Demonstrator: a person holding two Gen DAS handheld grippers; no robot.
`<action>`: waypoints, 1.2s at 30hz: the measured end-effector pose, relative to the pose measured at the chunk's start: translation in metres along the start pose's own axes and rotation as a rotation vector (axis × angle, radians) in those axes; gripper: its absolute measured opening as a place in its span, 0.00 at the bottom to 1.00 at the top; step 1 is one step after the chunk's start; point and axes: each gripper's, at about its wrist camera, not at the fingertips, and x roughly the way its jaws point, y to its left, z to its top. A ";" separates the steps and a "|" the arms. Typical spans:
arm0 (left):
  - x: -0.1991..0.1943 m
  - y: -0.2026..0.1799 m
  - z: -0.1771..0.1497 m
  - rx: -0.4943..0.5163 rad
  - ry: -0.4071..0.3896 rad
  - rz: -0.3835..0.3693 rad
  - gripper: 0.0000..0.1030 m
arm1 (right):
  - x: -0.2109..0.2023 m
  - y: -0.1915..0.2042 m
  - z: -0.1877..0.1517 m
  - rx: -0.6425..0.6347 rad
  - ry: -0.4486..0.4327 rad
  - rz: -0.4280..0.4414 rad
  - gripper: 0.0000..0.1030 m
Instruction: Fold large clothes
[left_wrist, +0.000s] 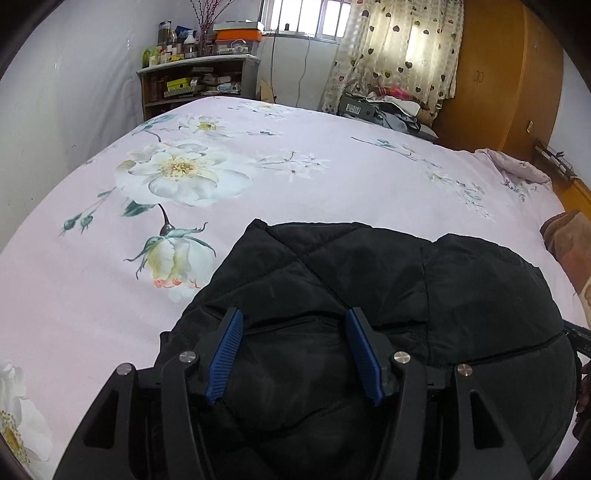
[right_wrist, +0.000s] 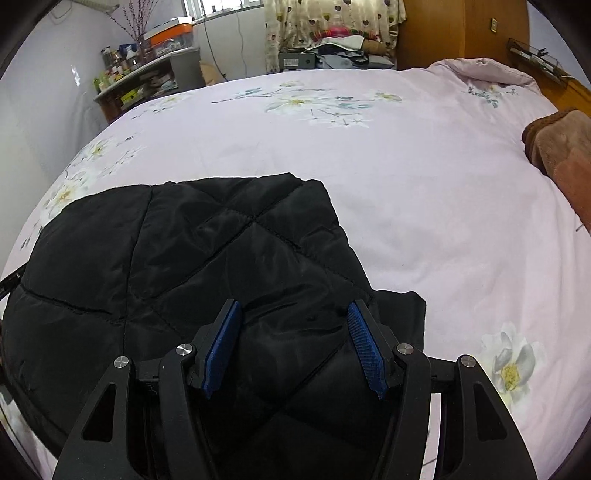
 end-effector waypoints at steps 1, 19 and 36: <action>-0.003 0.000 0.001 0.000 -0.002 -0.002 0.59 | -0.005 0.002 0.000 -0.004 -0.006 -0.012 0.58; -0.083 0.032 -0.087 -0.060 0.004 -0.007 0.59 | -0.063 0.035 -0.053 -0.103 -0.018 -0.009 0.58; -0.185 -0.012 -0.115 -0.035 -0.015 -0.022 0.59 | -0.155 0.044 -0.097 -0.061 -0.067 0.000 0.58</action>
